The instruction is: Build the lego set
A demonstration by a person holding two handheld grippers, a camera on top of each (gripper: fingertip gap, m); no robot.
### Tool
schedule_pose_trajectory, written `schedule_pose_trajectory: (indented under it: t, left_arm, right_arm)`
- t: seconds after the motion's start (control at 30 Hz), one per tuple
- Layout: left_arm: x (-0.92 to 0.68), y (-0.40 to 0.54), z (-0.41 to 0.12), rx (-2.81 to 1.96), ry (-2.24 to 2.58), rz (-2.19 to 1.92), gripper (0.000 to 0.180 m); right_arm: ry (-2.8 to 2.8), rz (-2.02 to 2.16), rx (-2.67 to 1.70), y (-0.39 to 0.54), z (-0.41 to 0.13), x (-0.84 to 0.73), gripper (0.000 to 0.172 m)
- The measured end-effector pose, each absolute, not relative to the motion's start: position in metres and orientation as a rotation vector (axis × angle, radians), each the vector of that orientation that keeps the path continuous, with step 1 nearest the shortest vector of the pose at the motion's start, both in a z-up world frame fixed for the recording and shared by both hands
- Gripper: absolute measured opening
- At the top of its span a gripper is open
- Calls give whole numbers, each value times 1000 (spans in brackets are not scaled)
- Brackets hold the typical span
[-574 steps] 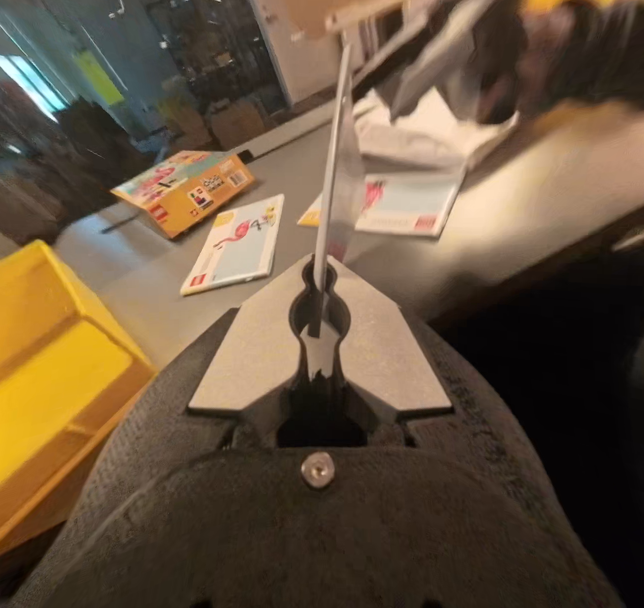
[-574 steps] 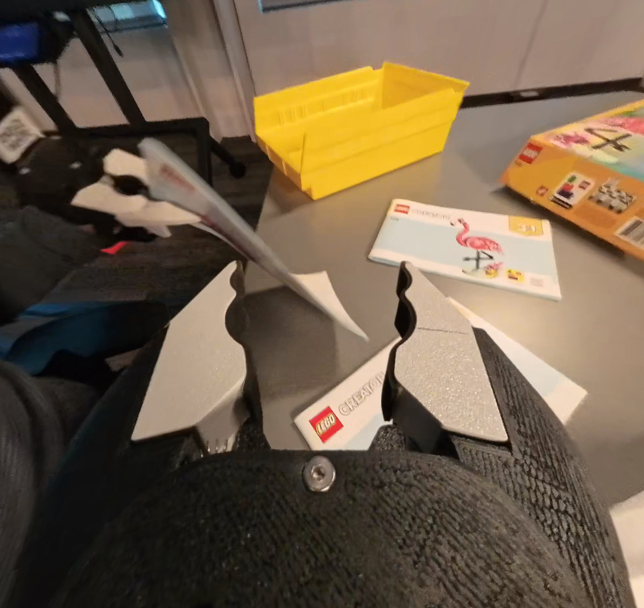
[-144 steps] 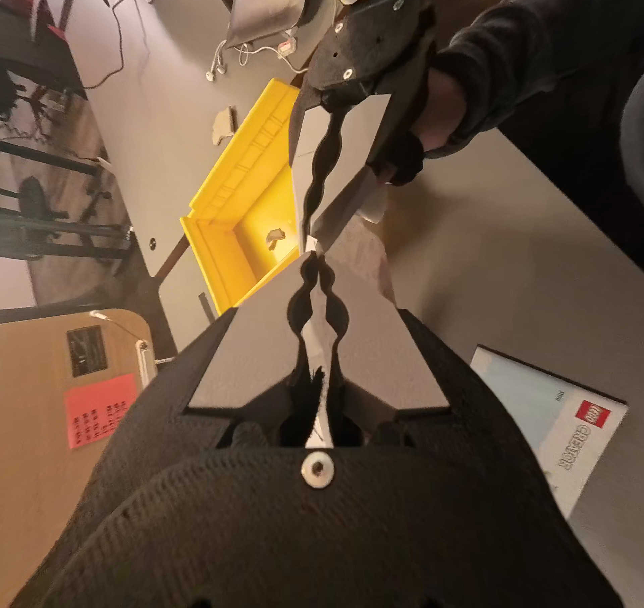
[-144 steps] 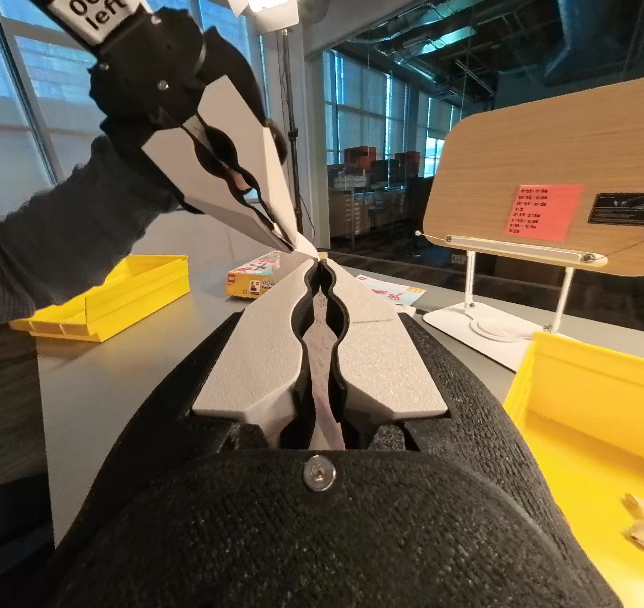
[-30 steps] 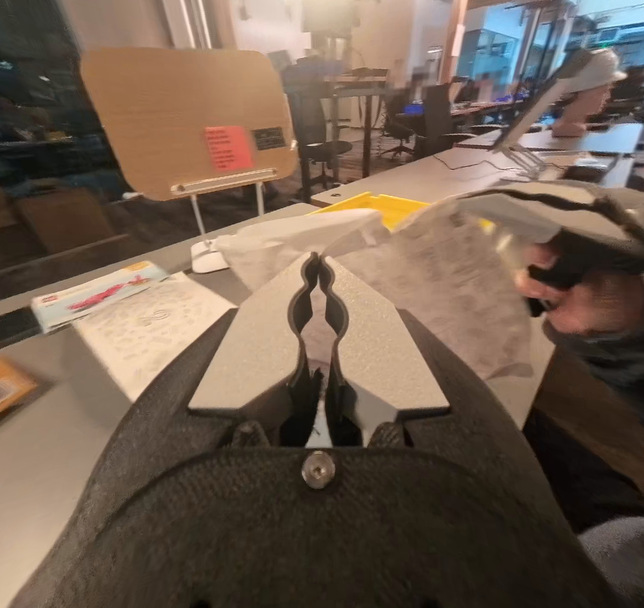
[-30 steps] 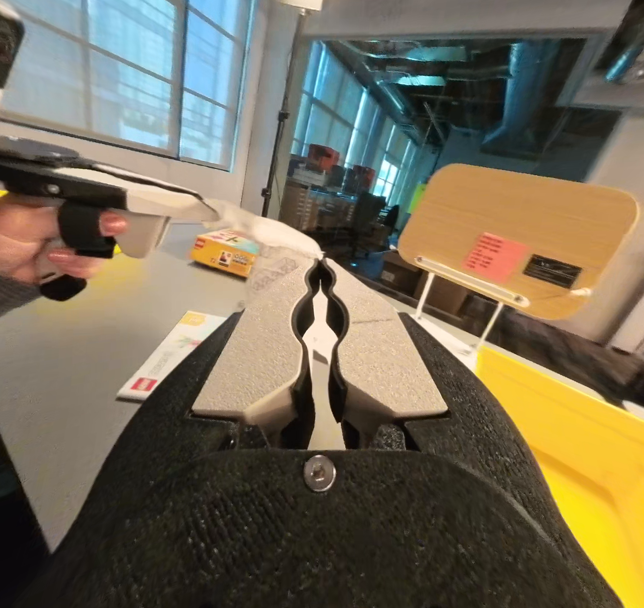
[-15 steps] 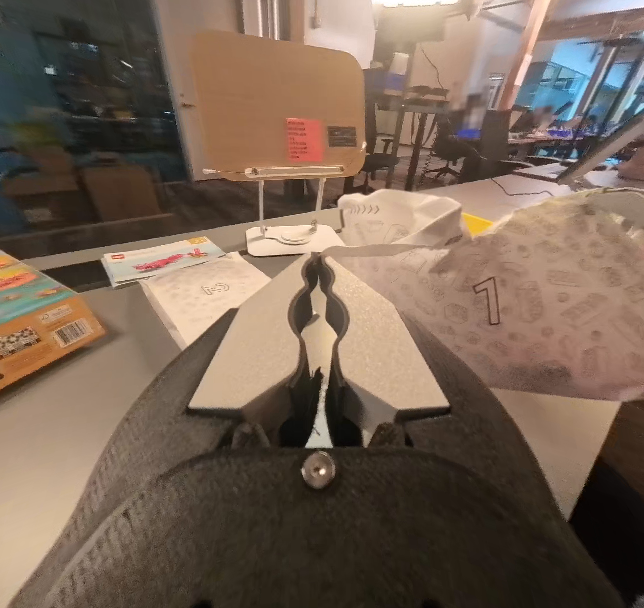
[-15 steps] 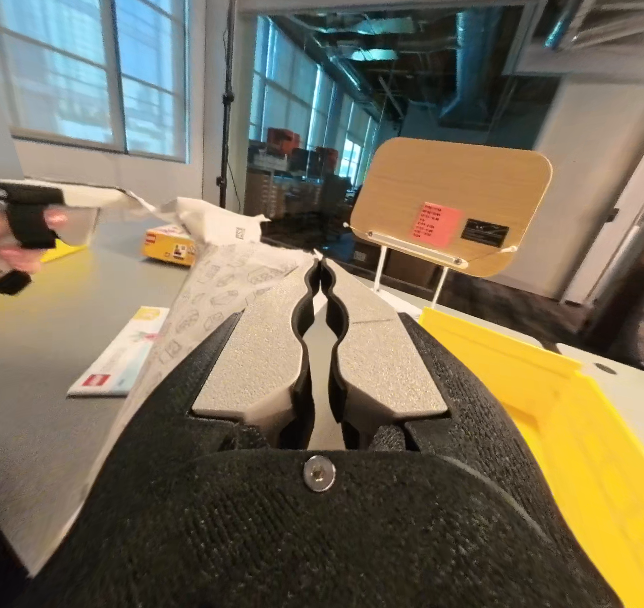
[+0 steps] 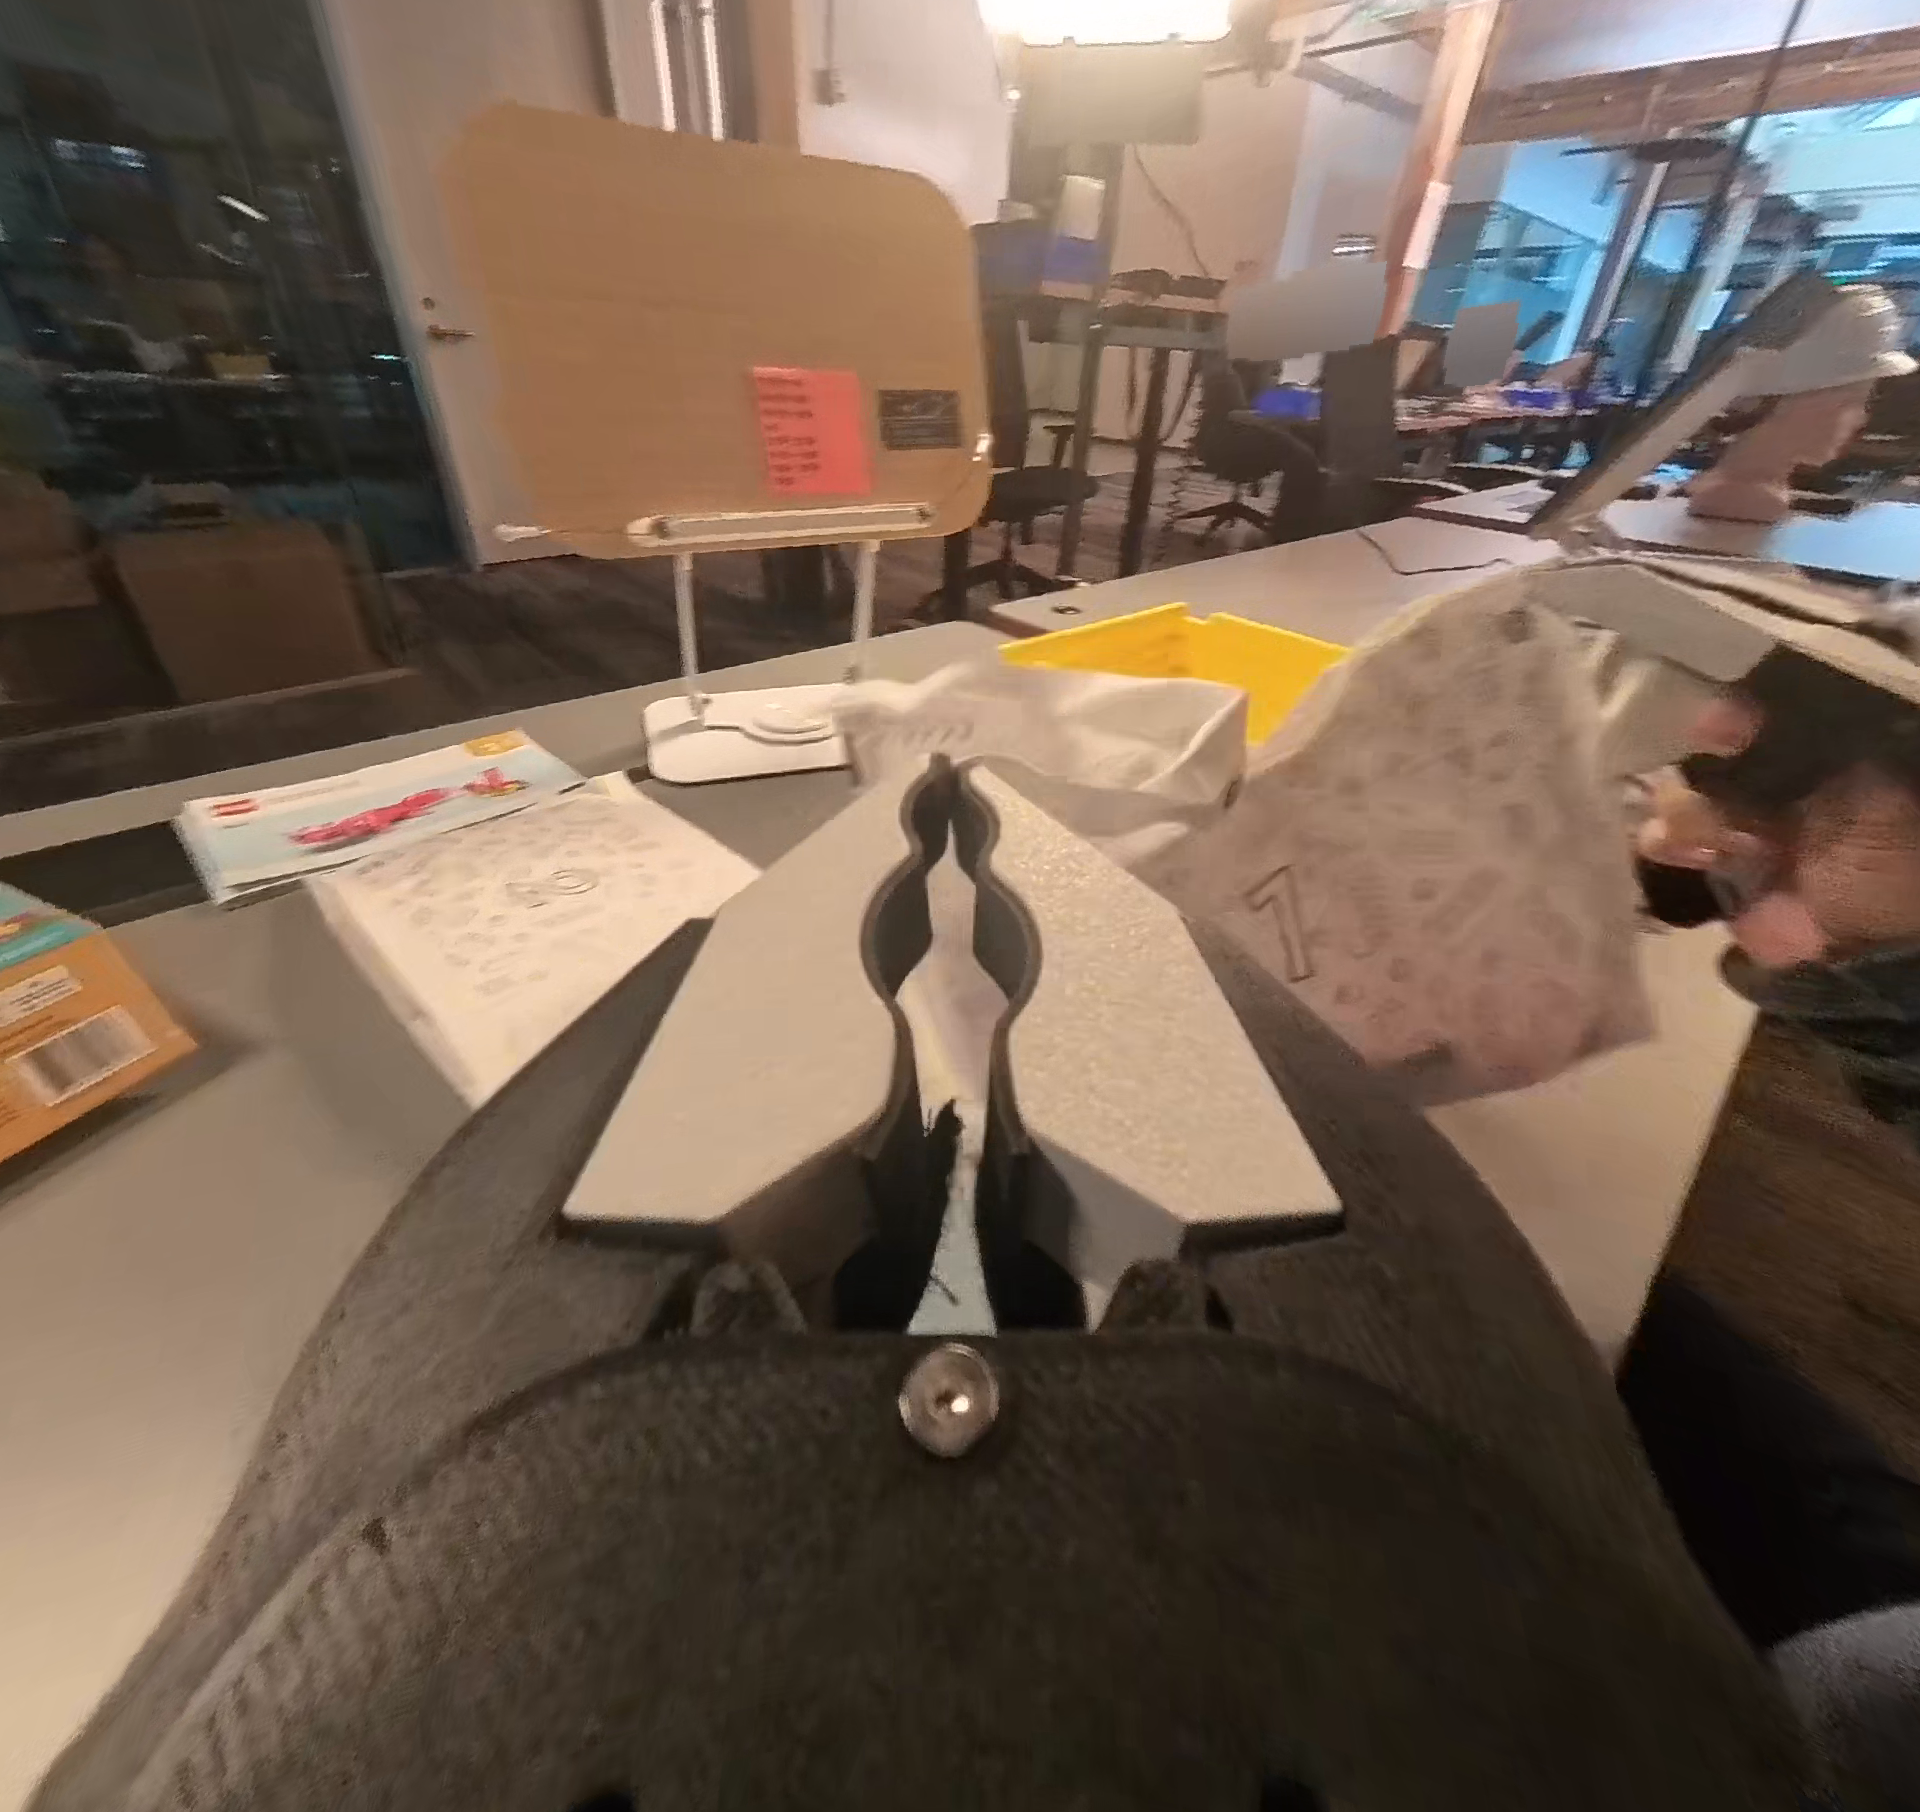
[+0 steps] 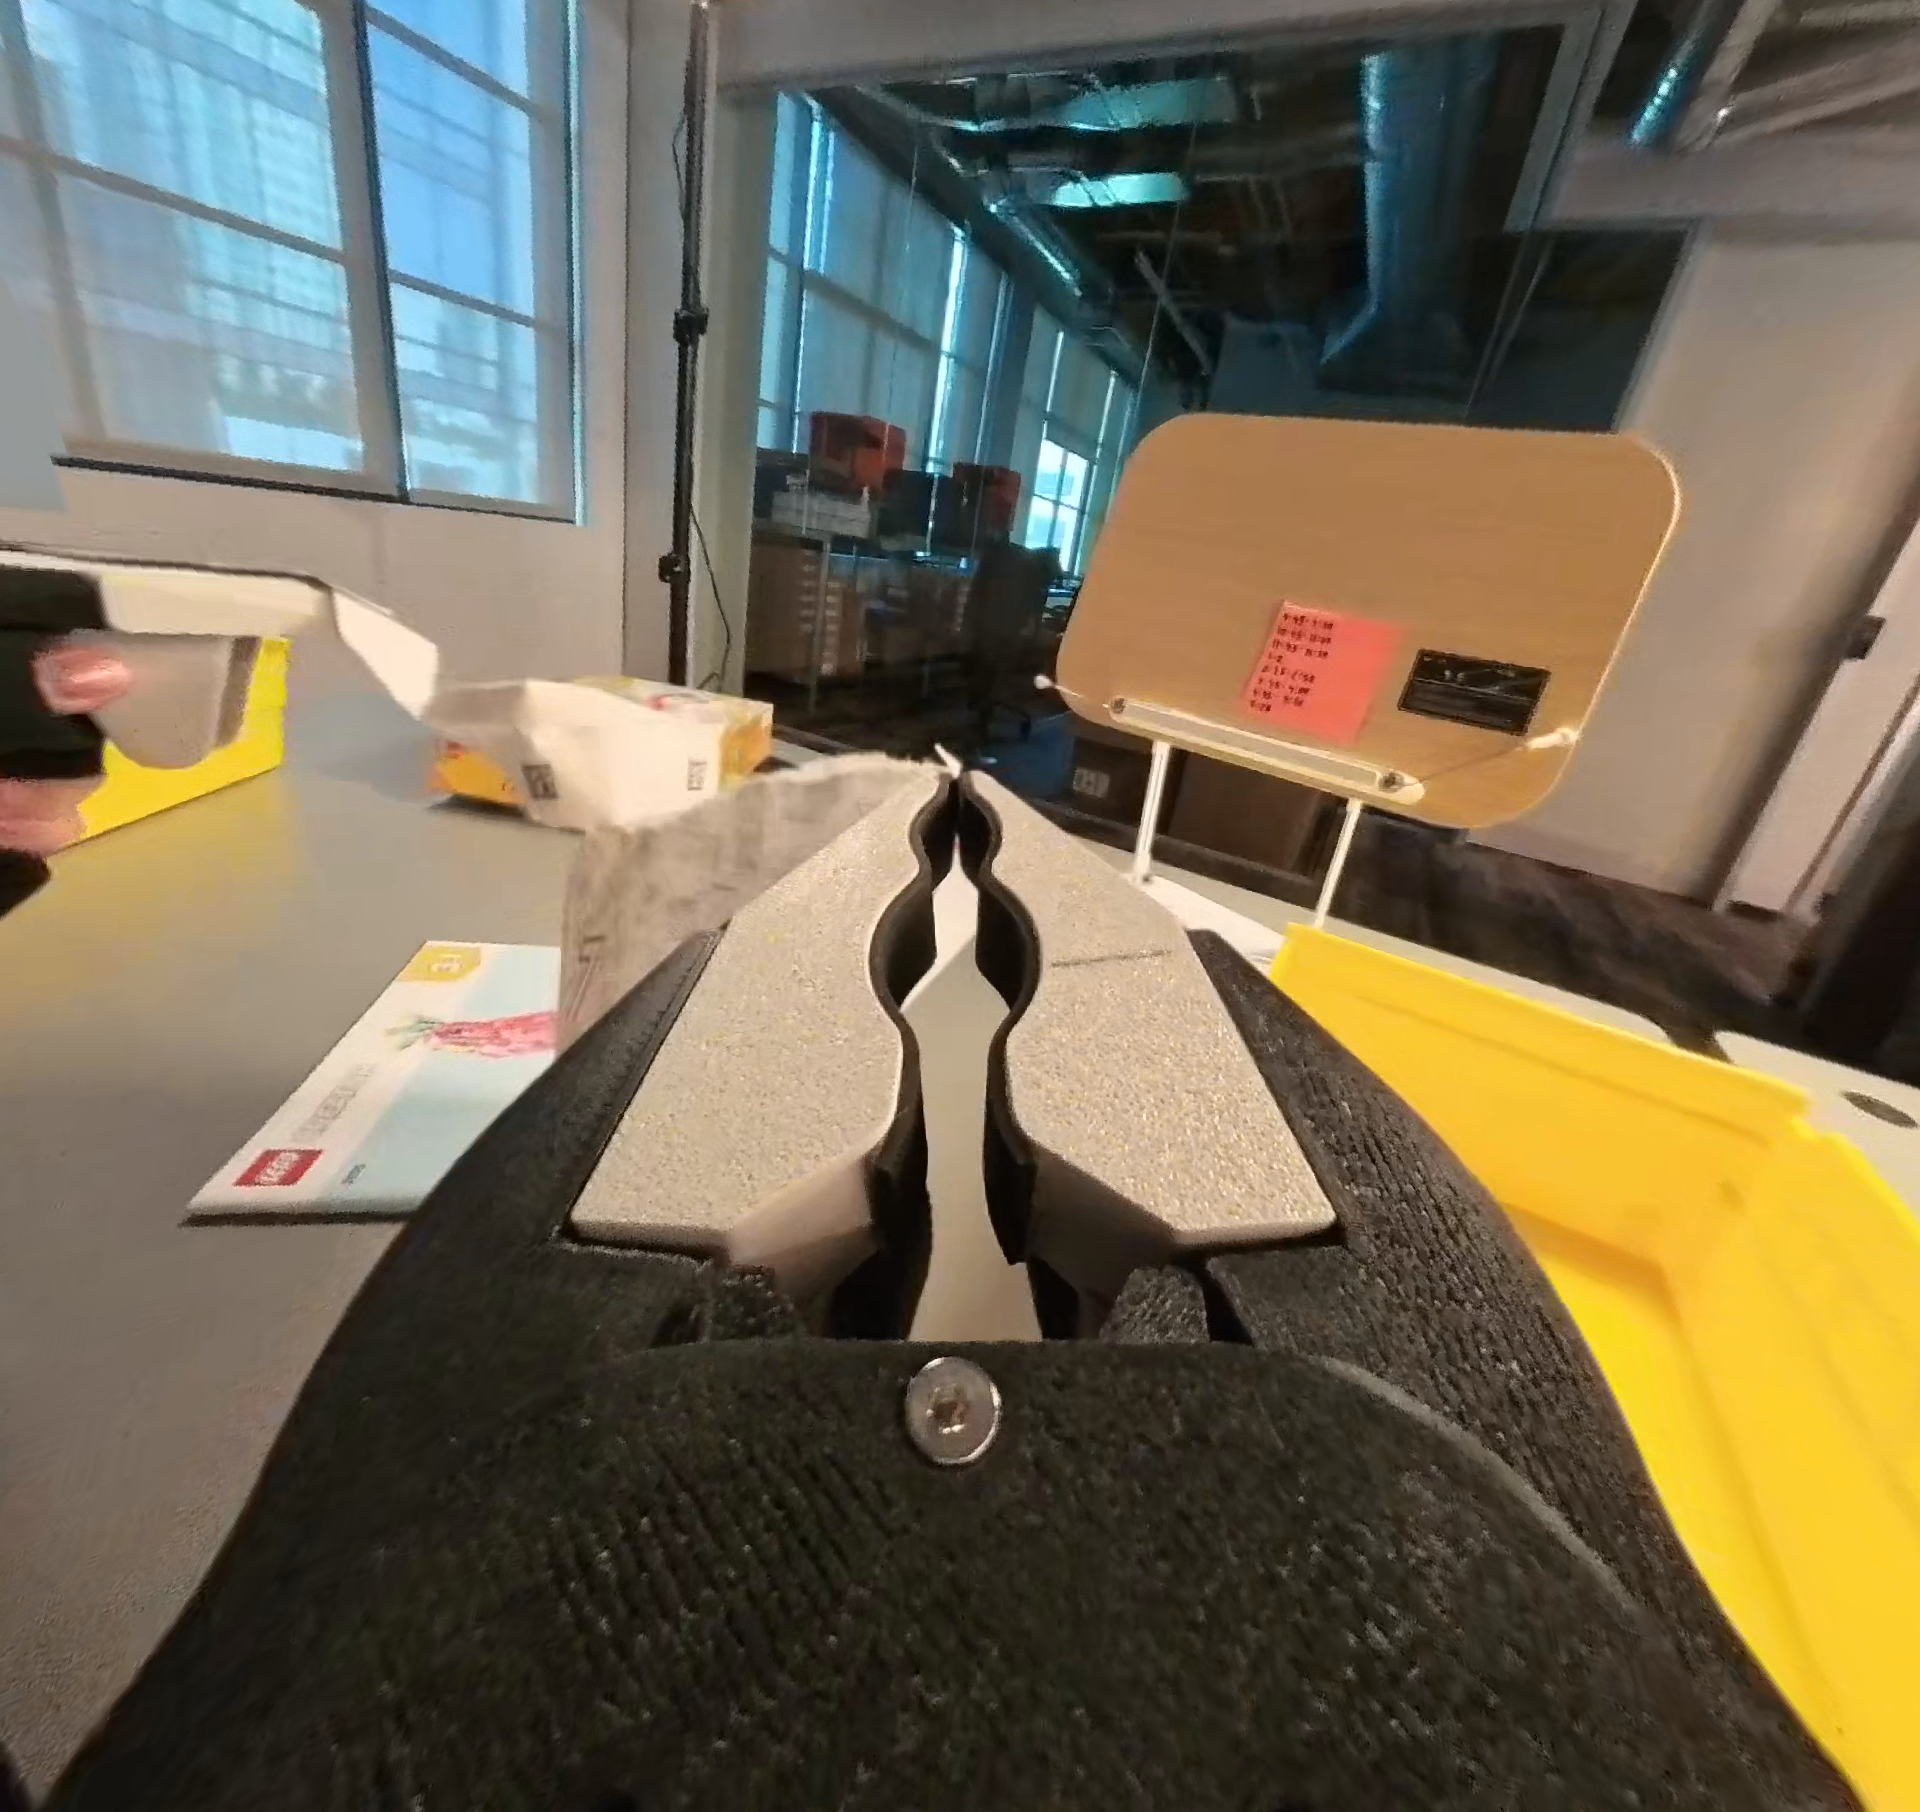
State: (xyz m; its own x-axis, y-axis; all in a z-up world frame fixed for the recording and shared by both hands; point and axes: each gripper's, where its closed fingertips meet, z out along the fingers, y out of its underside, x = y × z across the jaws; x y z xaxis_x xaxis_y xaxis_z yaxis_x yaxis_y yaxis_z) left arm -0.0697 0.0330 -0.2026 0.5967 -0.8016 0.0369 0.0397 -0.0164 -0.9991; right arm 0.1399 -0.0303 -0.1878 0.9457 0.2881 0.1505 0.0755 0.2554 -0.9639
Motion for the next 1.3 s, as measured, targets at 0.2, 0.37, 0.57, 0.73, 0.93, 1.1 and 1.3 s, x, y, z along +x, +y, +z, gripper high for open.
schedule_pose_trajectory:
  t: [0.2,0.37,0.57,0.73,0.93,1.1,1.3]
  left_arm:
    - [-37,1,-183,-1384,771,-917,0]
    - [-14,-15,-173,-1350,824,-961,0]
    - [3,-20,-175,-1350,860,-971,0]
    - [8,-24,-177,-1346,861,-995,0]
    - [14,-25,-178,-1342,860,-1029,0]
    - [18,-27,-175,-1319,874,-1057,0]
    - [0,-9,-149,-1283,850,-966,0]
  right_arm:
    - [-414,330,-1345,-36,-182,112,38]
    - [-567,381,-1482,-39,-198,69,66]
    - [-635,559,-1599,-39,-216,34,68]
    - [-571,598,-1829,-24,-256,26,80]
    - [-485,779,-1986,-15,-282,19,71]
    - [-490,850,-1990,-7,-289,13,28]
    - [-850,627,-1957,2,-272,20,0]
